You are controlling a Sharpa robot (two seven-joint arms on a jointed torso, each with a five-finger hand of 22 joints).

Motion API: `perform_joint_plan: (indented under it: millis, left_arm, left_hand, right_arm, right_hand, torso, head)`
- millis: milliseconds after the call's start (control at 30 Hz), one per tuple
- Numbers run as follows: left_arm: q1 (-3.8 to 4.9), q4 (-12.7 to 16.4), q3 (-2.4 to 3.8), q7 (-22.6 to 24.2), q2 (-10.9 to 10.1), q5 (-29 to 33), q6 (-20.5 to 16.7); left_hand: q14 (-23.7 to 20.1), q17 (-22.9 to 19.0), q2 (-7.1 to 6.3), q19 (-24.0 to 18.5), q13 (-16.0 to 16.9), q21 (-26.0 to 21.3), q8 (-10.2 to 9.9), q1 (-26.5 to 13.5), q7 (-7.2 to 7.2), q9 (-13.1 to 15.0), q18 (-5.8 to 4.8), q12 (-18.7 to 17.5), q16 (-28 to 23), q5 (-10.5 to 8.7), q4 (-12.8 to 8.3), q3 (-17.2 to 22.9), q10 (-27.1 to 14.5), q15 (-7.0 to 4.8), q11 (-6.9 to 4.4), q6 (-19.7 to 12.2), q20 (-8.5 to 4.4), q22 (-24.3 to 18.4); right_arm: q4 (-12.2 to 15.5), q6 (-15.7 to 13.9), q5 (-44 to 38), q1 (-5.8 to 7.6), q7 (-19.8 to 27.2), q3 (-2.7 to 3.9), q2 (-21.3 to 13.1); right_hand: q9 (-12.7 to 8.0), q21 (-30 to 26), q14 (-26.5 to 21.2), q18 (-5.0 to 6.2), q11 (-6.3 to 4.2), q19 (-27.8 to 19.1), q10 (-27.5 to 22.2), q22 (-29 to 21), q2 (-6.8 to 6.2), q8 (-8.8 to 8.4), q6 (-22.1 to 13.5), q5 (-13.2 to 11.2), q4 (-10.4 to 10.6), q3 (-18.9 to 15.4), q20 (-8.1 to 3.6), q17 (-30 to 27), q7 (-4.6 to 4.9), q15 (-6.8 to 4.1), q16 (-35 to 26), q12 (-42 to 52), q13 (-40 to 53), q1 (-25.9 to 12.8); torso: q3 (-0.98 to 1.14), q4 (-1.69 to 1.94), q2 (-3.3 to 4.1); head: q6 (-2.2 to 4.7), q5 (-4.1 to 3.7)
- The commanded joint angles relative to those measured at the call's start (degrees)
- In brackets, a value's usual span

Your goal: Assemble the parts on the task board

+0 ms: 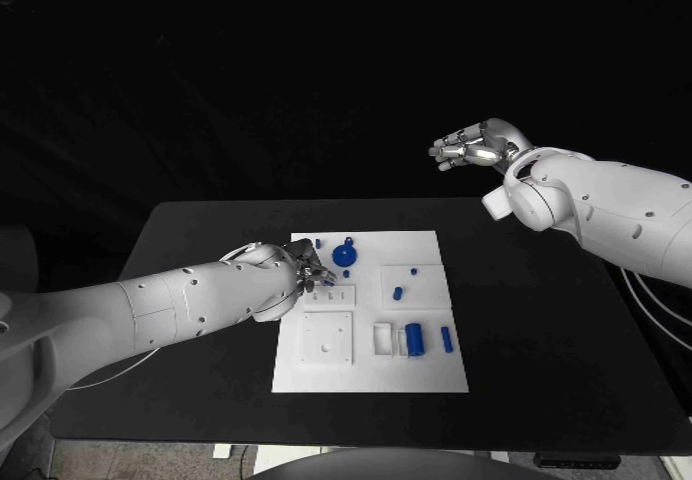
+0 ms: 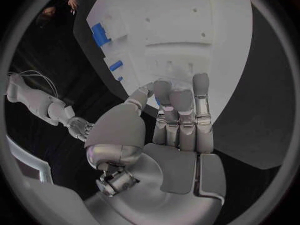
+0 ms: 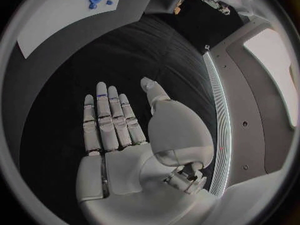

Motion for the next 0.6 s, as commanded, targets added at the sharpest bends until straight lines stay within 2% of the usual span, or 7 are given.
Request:
perform_joint_plan:
  millis: [33,133,167,467,600]
  left_arm:
    - [-0.29,-0.1,0.03,0.6,0.3,-1.2,0.2]
    - [-0.49,-0.4,0.04,0.5,0.4,-1.3,0.4]
    - [-0.52,-0.4,0.04,0.5,0.5,-1.3,0.4]
    - [-0.83,-1.0,0.04,0.1,0.8,-1.7,2.1]
    - [-1.03,-1.2,0.05,-0.3,0.9,-2.0,2.8]
  left_hand:
    - [-1.9,-0.1,0.83,0.5,0.0,-0.1,0.3,0.2,-6.05,0.1,0.46,0.3,0.3,-0.26,-2.3,2.6,-0.1,-1.81,-3.23,8.4,0.00,0.1]
    - [-1.9,-0.1,0.83,0.5,0.0,-0.1,0.3,0.2,-6.05,0.1,0.46,0.3,0.3,-0.26,-2.3,2.6,-0.1,-1.81,-3.23,8.4,0.00,0.1]
    - [-1.9,-0.2,0.81,1.3,0.0,-2.4,0.3,0.2,-6.08,0.2,0.33,0.4,0.3,-0.39,-2.1,2.5,-0.1,-1.80,-3.22,8.5,-0.01,2.6]
    - [-2.0,-0.2,0.89,1.8,0.0,-3.9,0.3,0.3,-6.12,0.4,0.20,0.5,0.4,-0.67,-1.8,2.4,-0.1,-1.80,-3.22,8.6,-0.05,4.0]
    - [-2.0,-0.2,1.58,1.9,-0.1,-4.4,0.2,0.3,-6.07,0.4,0.12,0.4,0.3,-2.24,-1.4,2.5,-0.1,-1.77,-3.19,8.4,-0.06,4.4]
  right_arm:
    - [0.2,1.0,-0.8,0.03,0.3,0.04,0.0]
    - [0.3,1.0,-0.9,0.03,0.2,0.04,0.0]
    - [0.3,1.0,-0.9,0.03,0.2,0.04,0.0]
    - [0.6,1.1,-0.9,0.03,0.2,0.04,-0.1]
    - [0.7,1.2,-0.9,0.03,0.1,0.04,-0.1]
  right_hand:
    - [0.0,-0.2,-0.5,0.48,0.10,-0.2,-0.4,-0.1,0.12,-0.03,-0.3,0.1,-0.3,0.1,0.00,0.0,0.10,-0.01,-0.4,-0.3,-0.1,0.1]
    - [0.0,-0.2,-0.6,0.48,0.12,-0.4,-0.4,-0.1,0.12,-0.04,-0.3,0.2,-0.3,0.1,0.01,0.0,0.10,0.02,-0.4,-0.3,-0.1,0.1]
    - [0.0,-0.2,-0.6,0.48,0.12,-0.4,-0.4,-0.1,0.12,-0.04,-0.3,0.2,-0.3,0.1,0.01,0.0,0.10,0.02,-0.4,-0.3,-0.1,0.1]
    - [0.0,-0.2,-0.6,0.50,0.12,-0.5,-0.4,-0.1,0.09,-0.03,-0.3,0.6,-0.3,0.1,0.05,0.0,0.11,0.03,-0.3,-0.3,-0.1,-0.1]
    - [0.0,-0.2,-0.7,0.51,0.15,-0.5,-0.5,-0.1,0.06,-0.04,-0.4,0.8,-0.2,0.1,0.06,0.0,0.12,0.04,-0.3,-0.3,-0.1,-0.2]
  torso:
    - [0.01,-0.01,0.05]
    - [0.00,0.00,0.06]
    - [-0.01,0.01,0.03]
    - [0.05,0.01,0.00]
    - [0.00,0.01,0.00]
  head:
    - [-0.15,-0.13]
    - [-0.16,-0.16]
    - [-0.24,-0.29]
    - [-0.41,-0.46]
    - [-0.41,-0.46]
